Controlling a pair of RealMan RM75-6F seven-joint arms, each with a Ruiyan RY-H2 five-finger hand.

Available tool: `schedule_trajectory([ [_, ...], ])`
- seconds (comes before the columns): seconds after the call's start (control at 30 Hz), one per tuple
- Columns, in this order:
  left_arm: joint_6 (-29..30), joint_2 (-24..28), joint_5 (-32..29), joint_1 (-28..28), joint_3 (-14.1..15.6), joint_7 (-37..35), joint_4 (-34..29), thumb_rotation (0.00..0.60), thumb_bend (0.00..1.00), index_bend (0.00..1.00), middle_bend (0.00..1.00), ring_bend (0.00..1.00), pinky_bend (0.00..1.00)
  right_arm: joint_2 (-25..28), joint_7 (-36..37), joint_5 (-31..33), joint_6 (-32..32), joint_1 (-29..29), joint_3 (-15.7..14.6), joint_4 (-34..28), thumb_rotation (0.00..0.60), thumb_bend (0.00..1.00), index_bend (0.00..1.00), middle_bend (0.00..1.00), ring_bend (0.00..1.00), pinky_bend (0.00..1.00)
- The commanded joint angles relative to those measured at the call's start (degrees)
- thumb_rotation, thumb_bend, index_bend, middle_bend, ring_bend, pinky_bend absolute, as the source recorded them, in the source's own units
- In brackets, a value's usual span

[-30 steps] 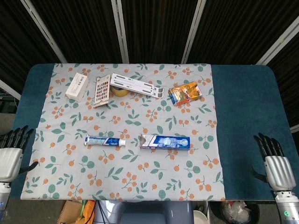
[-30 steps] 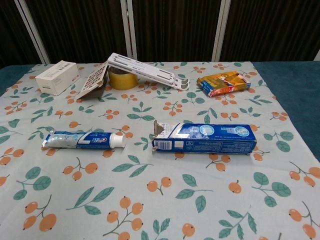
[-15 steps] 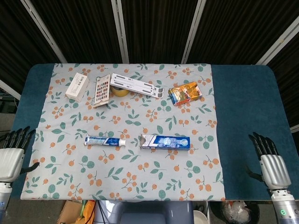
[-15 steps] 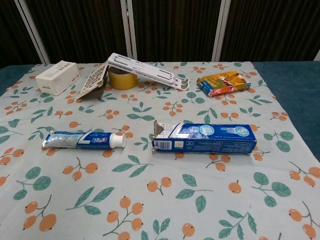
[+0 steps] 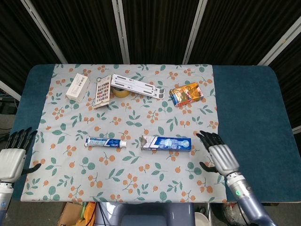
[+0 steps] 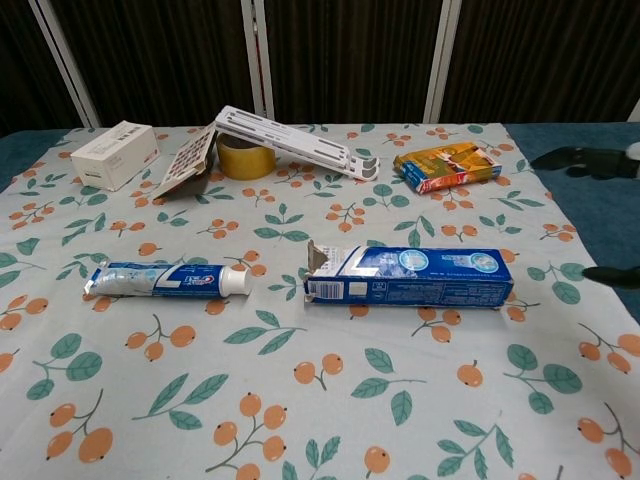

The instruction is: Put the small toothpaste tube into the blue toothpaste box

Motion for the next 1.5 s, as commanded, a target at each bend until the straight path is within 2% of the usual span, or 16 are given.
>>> schedule_trajectory([
  [0.03,-0.2,0.3,-0.3,0.0,0.0,-0.4,-0.3,0.6,0.0,0.0,0.0,0.0,0.03,-7.0,-7.2,7.1,-2.4,4.7,2.4,1.0,0.6,0.31,0.0,0.0,0.0,0.0],
  [0.27,-1.2,1.1,-1.2,0.0,0.1,-1.2,-1.0,0.6,0.0,0.0,0.0,0.0,0.03,-15.5,-13.8,17.0,-2.3,9.6,4.7,5.6,0.6,0.31,0.0,0.0,0.0,0.0],
  [0.53,-2.2,1.7,-1.8,-0.3,0.2,-2.1,-1.8,0.6,0.0,0.0,0.0,0.0,0.03,-20.4,-16.2,22.6,-2.6,13.3,6.1,10.9,0.6,0.31,0.0,0.02,0.0,0.0],
  [0.63,-2.9,2.0,-2.3,-0.5,0.1,-2.6,-2.0,0.6,0.0,0.0,0.0,0.0,0.03,-21.8,-16.5,24.4,-2.9,14.5,6.4,13.1,0.6,0.31,0.0,0.06,0.01,0.01],
  [0.73,-3.5,2.2,-2.7,-0.7,0.1,-2.9,-2.2,0.6,0.0,0.0,0.0,0.0,0.03,-22.9,-16.5,25.3,-2.8,15.2,6.5,14.9,0.6,0.31,0.01,0.12,0.06,0.05],
  [0.87,-4.1,2.5,-3.2,-0.9,0.0,-3.3,-2.5,0.6,0.0,0.0,0.0,0.0,0.03,-24.5,-15.8,25.4,-2.3,15.6,6.2,17.3,0.6,0.31,0.07,0.21,0.15,0.1],
  [1.03,-4.8,2.7,-3.5,-1.2,0.0,-3.5,-2.7,0.6,0.0,0.0,0.0,0.0,0.03,-25.9,-14.9,25.2,-2.1,15.9,5.5,19.6,0.6,0.31,0.11,0.26,0.2,0.13],
  [1.2,-5.2,2.7,-3.9,-1.4,-0.1,-3.7,-2.8,0.6,0.0,0.0,0.0,0.0,0.03,-27.0,-14.3,25.0,-1.7,15.9,4.8,21.2,0.6,0.31,0.23,0.38,0.32,0.26],
  [1.33,-5.4,2.7,-4.0,-1.5,0.0,-3.7,-2.9,0.6,0.0,0.0,0.0,0.0,0.03,-27.6,-14.0,24.2,-1.0,15.8,4.4,22.1,0.6,0.31,0.37,0.49,0.43,0.4],
  [1.5,-5.5,2.8,-4.0,-1.6,0.1,-3.6,-3.0,0.6,0.0,0.0,0.0,0.0,0.03,-27.4,-12.3,22.0,0.4,15.0,4.0,21.3,0.6,0.3,0.42,0.53,0.46,0.42],
])
